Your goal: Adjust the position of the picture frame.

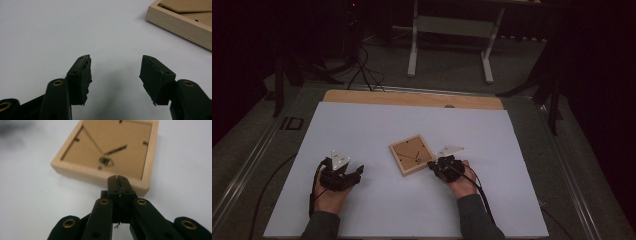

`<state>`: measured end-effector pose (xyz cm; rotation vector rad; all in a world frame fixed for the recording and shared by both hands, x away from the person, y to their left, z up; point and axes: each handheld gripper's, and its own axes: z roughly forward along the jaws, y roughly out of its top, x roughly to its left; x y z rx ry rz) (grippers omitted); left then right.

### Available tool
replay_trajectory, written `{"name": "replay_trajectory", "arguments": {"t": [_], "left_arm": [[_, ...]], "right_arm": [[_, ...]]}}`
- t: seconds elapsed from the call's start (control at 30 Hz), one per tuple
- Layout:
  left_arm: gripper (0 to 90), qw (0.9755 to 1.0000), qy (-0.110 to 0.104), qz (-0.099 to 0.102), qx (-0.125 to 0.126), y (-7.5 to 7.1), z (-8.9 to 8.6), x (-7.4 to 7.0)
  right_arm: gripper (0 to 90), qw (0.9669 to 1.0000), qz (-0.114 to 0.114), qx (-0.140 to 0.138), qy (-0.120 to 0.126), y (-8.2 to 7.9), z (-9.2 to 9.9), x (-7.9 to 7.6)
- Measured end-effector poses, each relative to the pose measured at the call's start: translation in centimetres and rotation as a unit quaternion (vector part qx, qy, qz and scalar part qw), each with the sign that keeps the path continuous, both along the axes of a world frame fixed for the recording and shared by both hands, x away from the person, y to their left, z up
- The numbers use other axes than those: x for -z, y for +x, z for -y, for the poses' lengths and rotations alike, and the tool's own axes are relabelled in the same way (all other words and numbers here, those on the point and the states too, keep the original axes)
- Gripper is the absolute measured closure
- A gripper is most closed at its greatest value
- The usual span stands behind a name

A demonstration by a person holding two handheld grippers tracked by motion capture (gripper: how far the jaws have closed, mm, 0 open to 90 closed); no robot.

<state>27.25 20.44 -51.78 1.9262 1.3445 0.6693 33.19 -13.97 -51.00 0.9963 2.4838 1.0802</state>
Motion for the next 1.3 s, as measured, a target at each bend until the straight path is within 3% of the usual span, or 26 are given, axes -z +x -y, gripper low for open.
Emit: {"name": "replay_trajectory", "arguments": {"t": [0.2,0.5,0.83,1.0,1.13,1.17,1.23,1.27,1.3], "left_arm": [[42.8,1.0,0.001,0.002,0.005,-0.1,0.0,-0.1],[43.7,1.0,0.001,0.005,0.007,0.0,0.1,-0.1],[44.0,0.9999,0.008,0.008,0.009,0.2,0.3,-0.2],[44.0,0.9999,0.006,0.008,0.008,0.2,0.2,-0.2],[44.0,0.9999,0.006,0.009,0.008,0.2,0.1,-0.2],[44.0,0.9999,0.007,0.009,0.009,0.2,0.2,-0.2],[44.0,0.9999,0.007,0.009,0.009,0.2,0.2,-0.3],[44.0,0.9999,0.007,0.009,0.009,0.2,0.2,-0.3],[44.0,0.9999,0.006,0.009,0.009,0.2,0.2,-0.3]], "right_arm": [[89.7,0.9999,-0.009,0.006,-0.009,0.0,-0.1,1.1],[89.8,0.9996,-0.014,0.02,-0.01,0.8,0.1,1.4],[89.8,0.9959,-0.019,0.087,-0.015,3.7,0.1,1.5],[89.7,0.9929,-0.025,0.116,0.0,4.7,-1.0,1.2],[89.4,0.9922,-0.027,0.121,0.011,4.8,-1.7,1.0],[81.0,0.9912,-0.029,0.126,0.028,4.8,-2.0,0.7],[77.2,0.9903,-0.033,0.131,0.034,4.9,-2.0,0.6],[67.2,0.9885,-0.04,0.137,0.05,5.0,-2.0,0.4],[67.2,0.9885,-0.04,0.137,0.05,5.0,-2.0,0.4]]}}
